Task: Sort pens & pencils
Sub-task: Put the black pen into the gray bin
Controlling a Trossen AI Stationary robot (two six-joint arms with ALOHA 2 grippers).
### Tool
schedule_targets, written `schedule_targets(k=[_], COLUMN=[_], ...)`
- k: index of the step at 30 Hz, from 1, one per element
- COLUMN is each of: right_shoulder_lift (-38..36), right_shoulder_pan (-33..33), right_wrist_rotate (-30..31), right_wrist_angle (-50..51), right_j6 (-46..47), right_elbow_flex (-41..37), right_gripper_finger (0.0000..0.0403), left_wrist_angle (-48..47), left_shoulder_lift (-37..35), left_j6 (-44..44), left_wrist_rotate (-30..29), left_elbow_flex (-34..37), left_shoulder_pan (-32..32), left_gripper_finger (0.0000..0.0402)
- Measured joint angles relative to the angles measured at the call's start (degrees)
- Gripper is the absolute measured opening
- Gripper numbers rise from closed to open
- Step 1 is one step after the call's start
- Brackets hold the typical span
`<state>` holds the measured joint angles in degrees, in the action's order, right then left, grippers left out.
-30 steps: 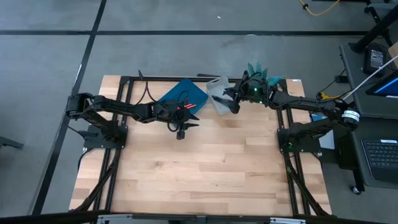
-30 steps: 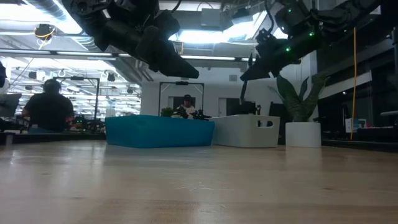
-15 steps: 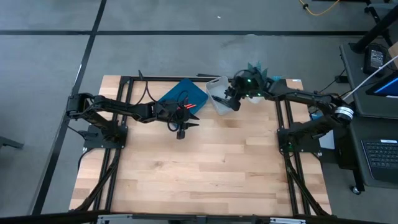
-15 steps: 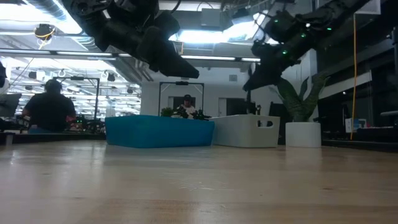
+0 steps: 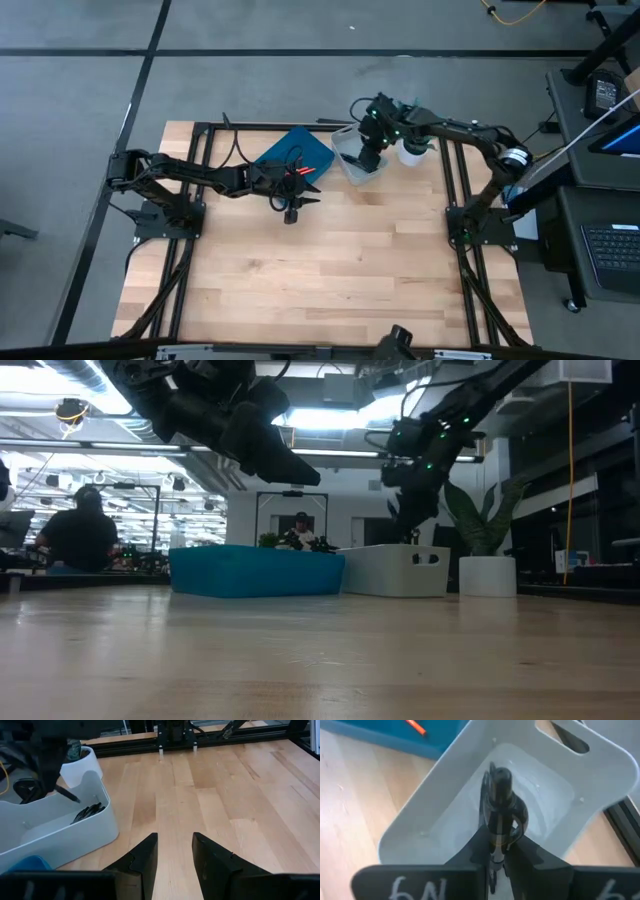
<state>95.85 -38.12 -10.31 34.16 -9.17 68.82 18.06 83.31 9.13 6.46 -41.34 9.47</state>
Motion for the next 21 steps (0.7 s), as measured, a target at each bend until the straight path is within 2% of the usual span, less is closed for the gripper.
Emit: schedule_targets(k=[7,21], right_shoulder_lift=[5.7,10.3], right_shoulder_pan=[-0.1,-0.1], right_wrist_rotate=[-3.3,-5.9], right_wrist_angle=[3.6,8.7], right_j6=[-1.4,-1.6], right_elbow_flex=[5.0,5.3], right_gripper_finger=[0.0041,0.0041], left_wrist_angle=[-0.1,-2.1], left_shoulder_lift=[0.0,0.0], left_j6=[0.0,0.0], left_wrist_rotate=[0.0,0.0], left_elbow_flex=[0.0,0.0], left_shoulder_pan=[0.0,0.0], left_gripper_finger=[0.0114,0.0115])
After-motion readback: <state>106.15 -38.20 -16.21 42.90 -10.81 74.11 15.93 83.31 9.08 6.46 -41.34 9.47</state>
